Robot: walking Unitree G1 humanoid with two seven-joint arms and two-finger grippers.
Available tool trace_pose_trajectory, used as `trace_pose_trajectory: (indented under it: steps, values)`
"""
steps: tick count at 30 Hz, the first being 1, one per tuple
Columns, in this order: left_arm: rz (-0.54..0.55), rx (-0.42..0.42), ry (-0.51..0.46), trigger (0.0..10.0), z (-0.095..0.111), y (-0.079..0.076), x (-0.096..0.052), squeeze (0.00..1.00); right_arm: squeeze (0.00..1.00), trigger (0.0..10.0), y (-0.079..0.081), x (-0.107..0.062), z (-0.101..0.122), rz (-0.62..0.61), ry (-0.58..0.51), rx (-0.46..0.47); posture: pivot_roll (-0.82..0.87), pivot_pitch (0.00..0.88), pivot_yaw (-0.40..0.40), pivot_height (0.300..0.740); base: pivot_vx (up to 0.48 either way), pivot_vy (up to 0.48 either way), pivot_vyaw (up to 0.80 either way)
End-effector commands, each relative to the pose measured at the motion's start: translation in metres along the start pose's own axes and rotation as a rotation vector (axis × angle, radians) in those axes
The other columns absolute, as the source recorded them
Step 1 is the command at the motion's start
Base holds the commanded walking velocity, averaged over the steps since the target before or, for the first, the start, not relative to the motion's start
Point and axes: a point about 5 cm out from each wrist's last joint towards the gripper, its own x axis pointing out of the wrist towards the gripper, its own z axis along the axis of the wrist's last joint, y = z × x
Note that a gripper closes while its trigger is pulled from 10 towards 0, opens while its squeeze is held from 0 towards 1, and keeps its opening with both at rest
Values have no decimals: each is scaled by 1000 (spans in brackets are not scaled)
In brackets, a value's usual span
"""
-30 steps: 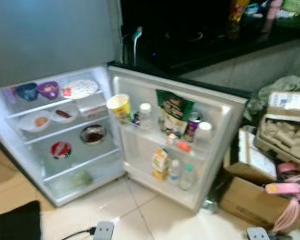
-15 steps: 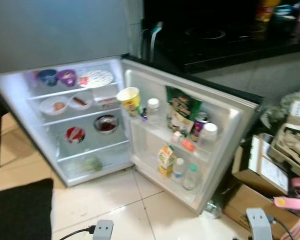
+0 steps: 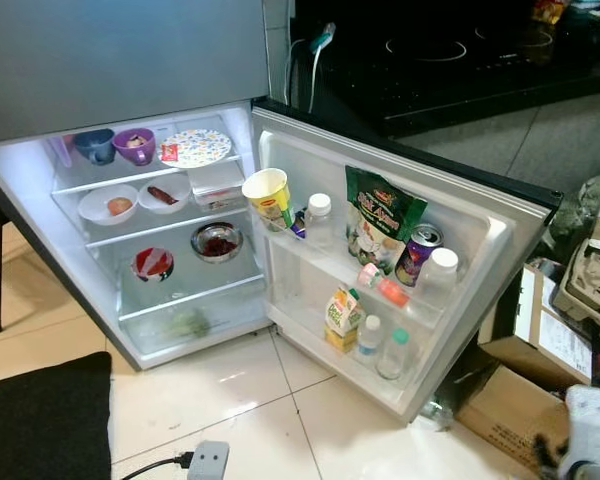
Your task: Restocking fridge
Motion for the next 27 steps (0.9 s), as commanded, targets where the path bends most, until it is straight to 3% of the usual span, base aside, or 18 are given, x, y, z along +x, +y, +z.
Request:
trace_pose_trajectory:
  steps: [1, 4, 6, 9, 11, 12, 17, 22, 27]
  values:
    - [-1, 15, 23, 10000, -5, 2, -1, 0, 0, 10000, -4, 3, 27, 4, -112, 137, -10, 0, -33, 740, 0, 0, 0]
    - [-1, 16, 24, 10000, -5, 2, -1, 0, 0, 10000, -2, 6, 47, 31, -179, 209, -10, 0, -32, 740, 0, 0, 0]
    - [-3, 15, 26, 10000, -6, 1, -1, 0, 0, 10000, 2, 7, 87, 82, -313, 301, -6, 0, -35, 740, 0, 0, 0]
    - [-4, 13, 26, 10000, -7, 1, -1, 0, 0, 10000, 3, 7, 105, 97, -370, 333, -6, 0, -35, 740, 0, 0, 0]
    - [-6, 11, 26, 10000, -7, 0, -1, 0, 0, 10000, 4, 5, 134, 106, -459, 381, -4, 0, -35, 740, 0, 0, 0]
    - [-6, 11, 26, 10000, -7, 0, -1, 0, 0, 10000, 4, 5, 134, 106, -459, 381, -4, 0, -35, 740, 0, 0, 0]
    - [-8, 10, 28, 10000, -8, 0, -1, 0, 0, 10000, 11, -3, 177, 214, -609, 505, -1, 0, -34, 740, 0, 0, 0]
    - [-9, 10, 28, 10000, -9, 0, -1, 0, 0, 10000, 16, -6, 188, 250, -645, 522, 0, 0, -34, 740, 0, 0, 0]
    - [-12, 6, 27, 10000, -9, -1, -1, 0, 0, 10000, 24, -1, 176, 258, -567, 423, 2, 0, -35, 740, 0, 0, 0]
